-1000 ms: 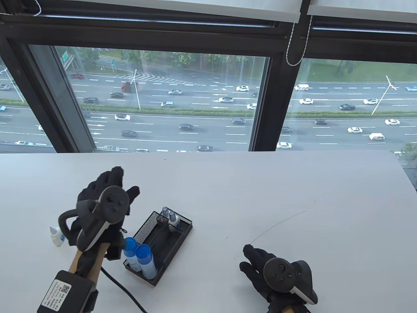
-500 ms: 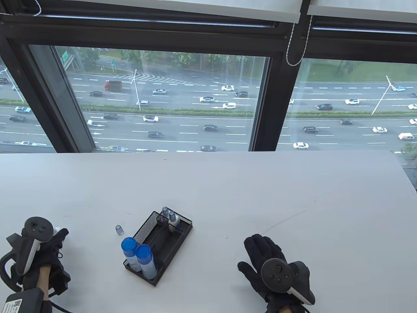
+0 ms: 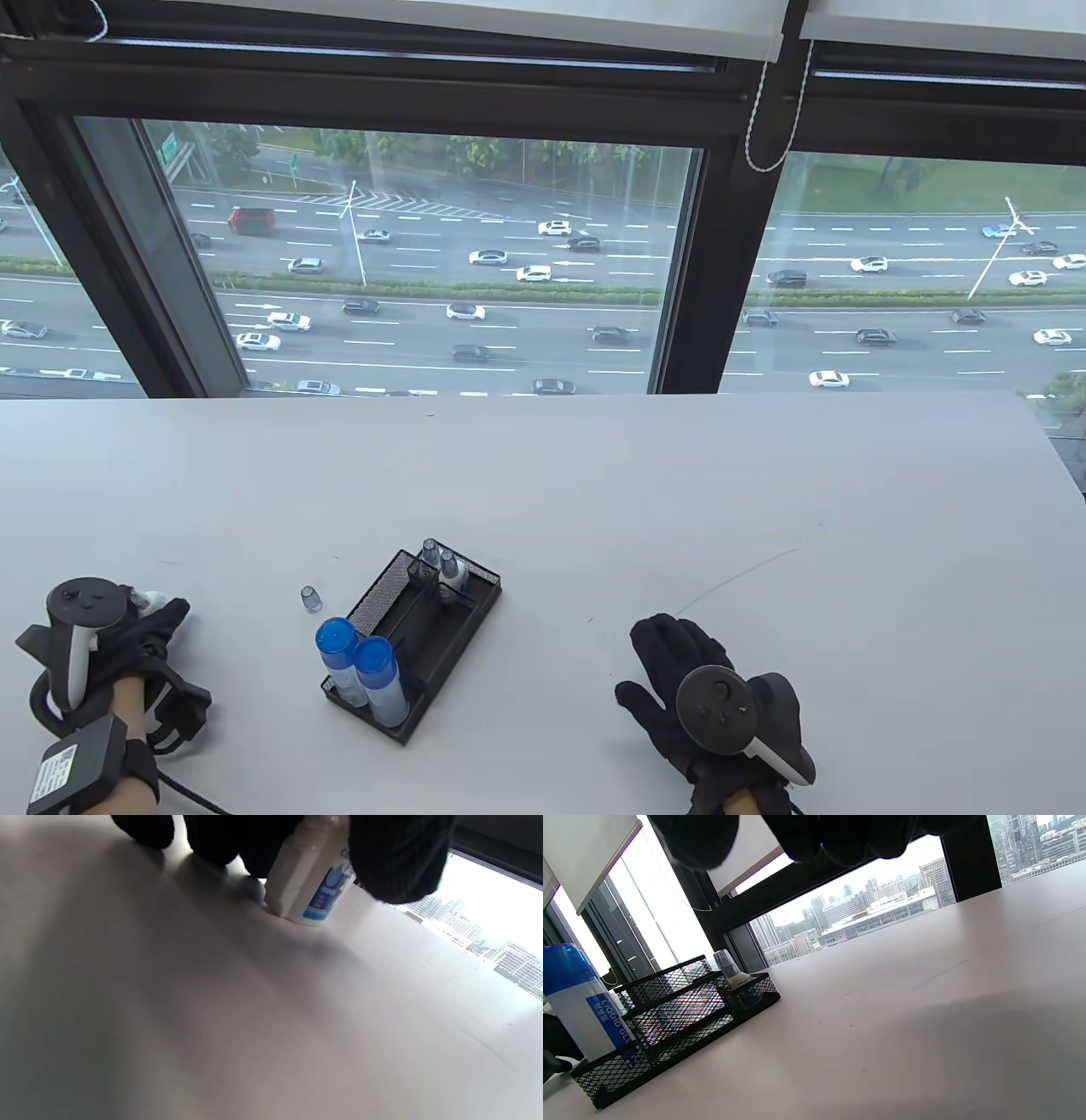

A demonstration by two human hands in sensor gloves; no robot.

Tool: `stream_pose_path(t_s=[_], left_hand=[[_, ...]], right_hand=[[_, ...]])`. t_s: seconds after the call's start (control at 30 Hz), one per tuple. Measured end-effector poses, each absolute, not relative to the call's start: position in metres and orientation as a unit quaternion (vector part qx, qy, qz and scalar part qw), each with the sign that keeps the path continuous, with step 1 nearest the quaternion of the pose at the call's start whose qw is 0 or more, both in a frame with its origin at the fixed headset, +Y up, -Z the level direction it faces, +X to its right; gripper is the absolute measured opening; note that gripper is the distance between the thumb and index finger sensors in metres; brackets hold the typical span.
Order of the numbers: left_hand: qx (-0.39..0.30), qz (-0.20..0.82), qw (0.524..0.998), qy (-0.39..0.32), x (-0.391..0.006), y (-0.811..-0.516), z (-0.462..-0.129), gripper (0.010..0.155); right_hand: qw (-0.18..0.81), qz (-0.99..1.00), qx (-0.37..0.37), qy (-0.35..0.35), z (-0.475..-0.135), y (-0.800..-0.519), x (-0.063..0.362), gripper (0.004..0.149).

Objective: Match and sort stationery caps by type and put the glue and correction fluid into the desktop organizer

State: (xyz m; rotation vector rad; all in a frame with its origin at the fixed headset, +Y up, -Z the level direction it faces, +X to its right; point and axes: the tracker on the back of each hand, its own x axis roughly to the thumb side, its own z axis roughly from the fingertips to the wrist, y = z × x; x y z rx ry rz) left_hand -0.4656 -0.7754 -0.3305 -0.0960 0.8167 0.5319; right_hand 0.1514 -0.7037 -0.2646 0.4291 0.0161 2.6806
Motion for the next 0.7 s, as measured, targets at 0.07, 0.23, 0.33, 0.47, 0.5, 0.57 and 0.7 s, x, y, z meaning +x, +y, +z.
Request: stream_pose_path(t_s=[0.07, 0.23, 0.33, 0.47, 0.5, 0.57, 0.7], left_hand=[[-0.034, 0.249, 0.885, 0.392, -0.466, -0.777, -0.332, 0.062], [-0.013, 0.235, 0.901, 0.364, -0.464, -0.773, -0.329, 0.06], [0.003, 0.22, 0.919, 0.327, -0.455, -0.76, -0.327, 0.061], [0.088, 0.233, 0.943, 0.221, -0.423, -0.708, -0.323, 0.061], [0.113, 0.23, 0.948, 0.186, -0.412, -0.695, -0.321, 0.061], [0.158, 0.204, 0.959, 0.12, -0.383, -0.664, -0.315, 0.061], [0.219, 0.205, 0.954, 0.004, -0.321, -0.614, -0.297, 0.061]], right_hand=[[0.217, 0.964, 0.152, 0.014, -0.267, -0.706, 0.151, 0.069], [0.225, 0.962, 0.151, 0.016, -0.269, -0.705, 0.152, 0.067], [0.234, 0.96, 0.153, 0.01, -0.267, -0.703, 0.152, 0.067], [0.238, 0.958, 0.161, 0.011, -0.266, -0.701, 0.15, 0.067], [0.237, 0.958, 0.162, 0.011, -0.265, -0.701, 0.15, 0.067], [0.237, 0.957, 0.166, 0.01, -0.264, -0.699, 0.149, 0.067], [0.24, 0.956, 0.171, 0.001, -0.26, -0.697, 0.148, 0.067]])
